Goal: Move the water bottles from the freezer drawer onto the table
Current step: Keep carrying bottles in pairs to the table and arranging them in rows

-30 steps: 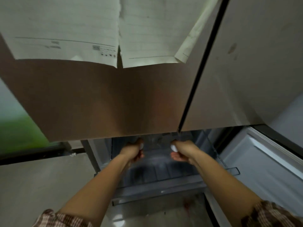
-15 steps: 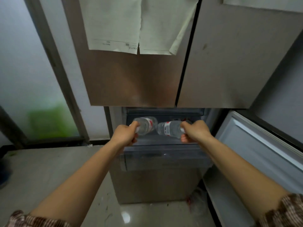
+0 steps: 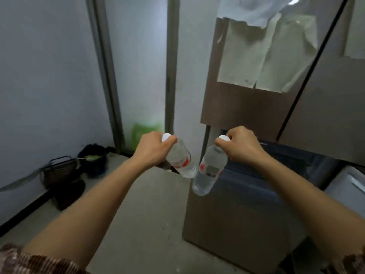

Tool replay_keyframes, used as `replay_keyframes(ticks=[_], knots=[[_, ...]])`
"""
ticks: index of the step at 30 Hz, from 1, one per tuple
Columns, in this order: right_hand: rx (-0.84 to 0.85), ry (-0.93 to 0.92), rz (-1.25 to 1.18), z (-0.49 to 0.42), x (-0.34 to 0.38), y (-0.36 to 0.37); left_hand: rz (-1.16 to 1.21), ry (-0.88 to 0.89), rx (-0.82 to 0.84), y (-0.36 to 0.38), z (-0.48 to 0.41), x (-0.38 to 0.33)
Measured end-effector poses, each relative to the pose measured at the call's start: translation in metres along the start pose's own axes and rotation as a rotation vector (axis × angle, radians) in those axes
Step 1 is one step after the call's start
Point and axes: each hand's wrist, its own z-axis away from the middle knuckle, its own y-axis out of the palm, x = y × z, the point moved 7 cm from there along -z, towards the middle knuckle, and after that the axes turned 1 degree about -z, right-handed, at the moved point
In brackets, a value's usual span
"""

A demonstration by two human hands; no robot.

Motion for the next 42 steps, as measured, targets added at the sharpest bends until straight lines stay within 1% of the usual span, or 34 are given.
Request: replay_keyframes(ticks=[2, 6, 9, 14, 17, 21, 24, 27, 29, 33, 38, 42], knots=[[0.099, -0.101, 0.027, 0.012, 0.041, 0.034, -0.095, -0.016, -0.045, -0.031, 0.021, 0.026], [0.273, -0.27, -0.015, 0.045, 0.116, 0.11, -0.212, -0.069, -0.092, -0.09, 0.067, 0.097], [0.337, -0.378, -0.009, 0.077, 0.177, 0.163, -0.272, -0.126, -0.09, -0.137, 0.108, 0.159], [0.424, -0.553, -0.057, 0.148, 0.281, 0.245, -0.478, -0.216, -0.069, -0.228, 0.177, 0.254], [0.463, -0.661, -0.114, 0.189, 0.344, 0.291, -0.531, -0.25, -0.108, -0.283, 0.219, 0.299], [0.545, -0.788, -0.14, 0.229, 0.433, 0.35, -0.515, -0.319, -0.187, -0.356, 0.263, 0.354], [0.649, -0.892, -0.122, 0.254, 0.5, 0.397, -0.64, -0.34, -0.228, -0.408, 0.291, 0.397], [0.736, -0.973, -0.123, 0.274, 0.561, 0.444, -0.723, -0.382, -0.236, -0.454, 0.314, 0.448], [0.771, -1.047, -0.106, 0.286, 0.601, 0.475, -0.734, -0.431, -0.239, -0.482, 0.326, 0.484], [0.812, -1.192, -0.089, 0.305, 0.68, 0.541, -0.677, -0.578, -0.246, -0.539, 0.344, 0.561], [0.901, -1.288, -0.062, 0.325, 0.772, 0.626, -0.6, -0.702, -0.259, -0.612, 0.358, 0.646], [0.91, -1.388, -0.061, 0.341, 0.844, 0.678, -0.549, -0.763, -0.29, -0.669, 0.363, 0.704]])
